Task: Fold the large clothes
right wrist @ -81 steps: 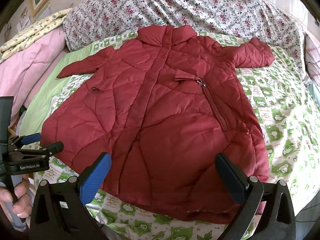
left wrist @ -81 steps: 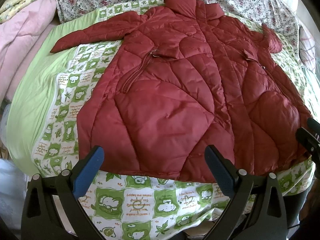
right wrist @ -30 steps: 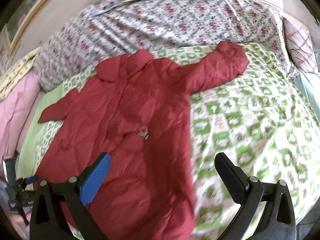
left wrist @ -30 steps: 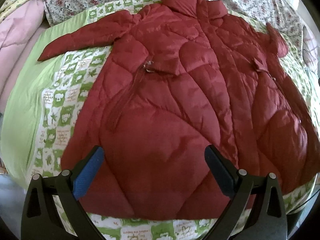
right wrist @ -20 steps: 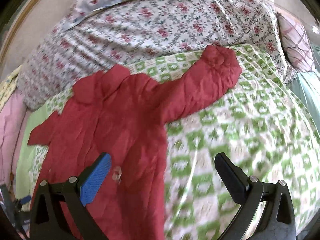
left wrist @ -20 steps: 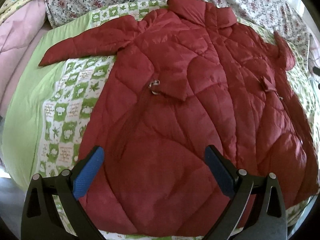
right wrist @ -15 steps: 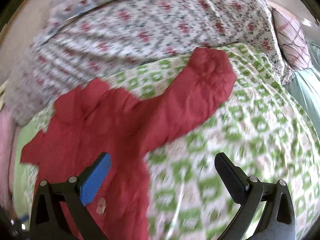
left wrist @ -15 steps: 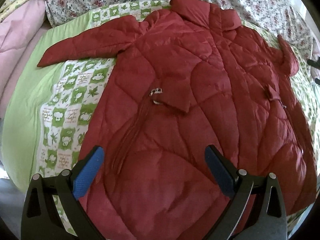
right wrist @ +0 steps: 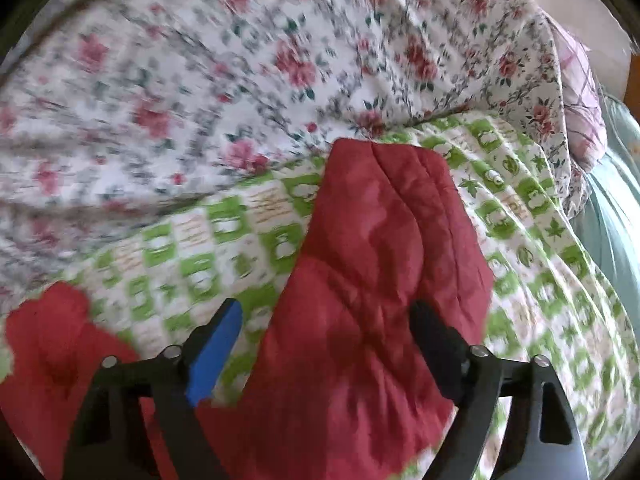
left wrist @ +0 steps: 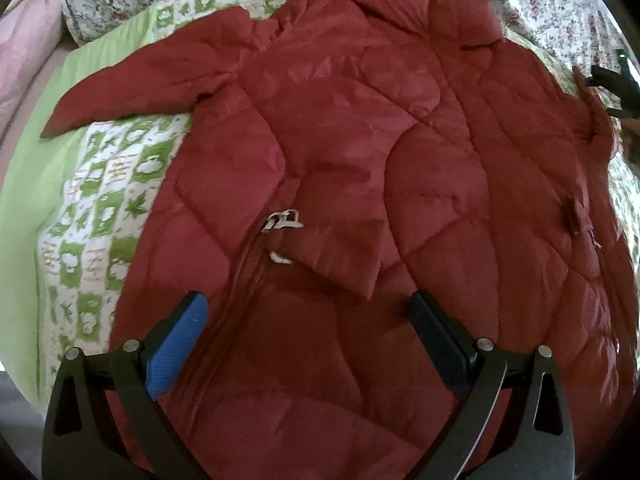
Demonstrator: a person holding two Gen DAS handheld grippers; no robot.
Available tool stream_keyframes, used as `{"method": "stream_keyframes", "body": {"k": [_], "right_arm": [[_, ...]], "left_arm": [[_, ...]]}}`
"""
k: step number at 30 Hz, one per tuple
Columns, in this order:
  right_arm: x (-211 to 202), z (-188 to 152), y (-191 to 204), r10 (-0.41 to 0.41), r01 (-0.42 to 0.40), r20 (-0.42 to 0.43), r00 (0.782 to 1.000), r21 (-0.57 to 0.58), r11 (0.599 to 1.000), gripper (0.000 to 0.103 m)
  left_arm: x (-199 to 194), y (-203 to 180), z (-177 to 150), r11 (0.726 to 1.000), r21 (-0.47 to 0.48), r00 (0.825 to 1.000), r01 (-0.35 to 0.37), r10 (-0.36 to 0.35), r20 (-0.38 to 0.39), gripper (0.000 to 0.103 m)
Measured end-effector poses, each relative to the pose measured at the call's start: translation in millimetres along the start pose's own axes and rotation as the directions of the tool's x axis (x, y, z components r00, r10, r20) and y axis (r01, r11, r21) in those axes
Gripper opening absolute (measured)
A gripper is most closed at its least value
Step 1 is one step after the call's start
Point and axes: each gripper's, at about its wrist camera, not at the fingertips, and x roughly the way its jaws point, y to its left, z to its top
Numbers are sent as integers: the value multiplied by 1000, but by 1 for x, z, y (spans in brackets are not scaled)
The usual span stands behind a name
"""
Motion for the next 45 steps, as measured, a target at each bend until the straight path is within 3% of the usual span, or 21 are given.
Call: {"method": "stream_keyframes", "body": {"k": [3, 5, 6, 7, 8, 11, 15, 21, 24, 29, 34, 40, 42, 45], "right_arm": [[32, 7, -5, -28, 30, -51, 998, 26, 999, 84], [47, 9, -11, -62, 65, -71, 996, 31, 997, 71], [49, 9, -16, -35, 38, -72, 997, 44, 998, 68], [49, 8, -18, -13, 17, -67, 998, 54, 998, 52], [47, 8, -20, 12, -8, -60, 998, 57, 998, 26], [31, 4, -16, 54, -53, -39, 998, 22, 998, 12], [1, -8, -7, 184, -184, -24, 983, -18, 983, 10], [-68, -38, 29, 381, -378, -5, 925, -126, 917, 10], [-97, -56, 66, 487, -482, -27, 873, -201, 853, 10], [-143, -119, 128, 609, -613, -124, 784, -308, 727, 10], [-151, -174, 180, 622, -654, -223, 751, -386, 651, 10], [-149, -221, 230, 597, -676, -325, 734, -441, 591, 11], [-147, -233, 242, 591, -682, -348, 727, -457, 571, 11], [-145, -245, 248, 581, -685, -367, 726, -465, 561, 18]], "left_arm": [[7, -5, 1, 1000, 7, 1000, 8, -8, -14, 101], [7, -9, 1, 1000, 23, 1000, -1, 1, -6, 101], [7, -10, 1, 1000, 30, 1000, -4, 4, -2, 101], [7, -11, 1, 999, 35, 1000, -6, 6, 2, 101], [6, -12, 1, 999, 38, 1000, -6, 6, 2, 101], [6, -13, 1, 999, 37, 1000, -2, 2, 5, 101], [2, -12, 3, 999, 23, 999, 37, -37, -1, 101], [-16, -8, -3, 999, 26, 998, 47, -48, 29, 101], [-23, -2, -4, 997, 11, 996, 75, -75, 38, 101], [-26, 11, -5, 992, -21, 992, 125, -124, 34, 101], [-30, 26, -4, 984, -53, 985, 170, -169, 34, 101], [-33, 44, 7, 968, -87, 972, 234, -231, 47, 101], [-31, 50, 12, 958, -106, 963, 268, -265, 42, 101], [-26, 58, 24, 923, -144, 934, 356, -356, 25, 101]]}}
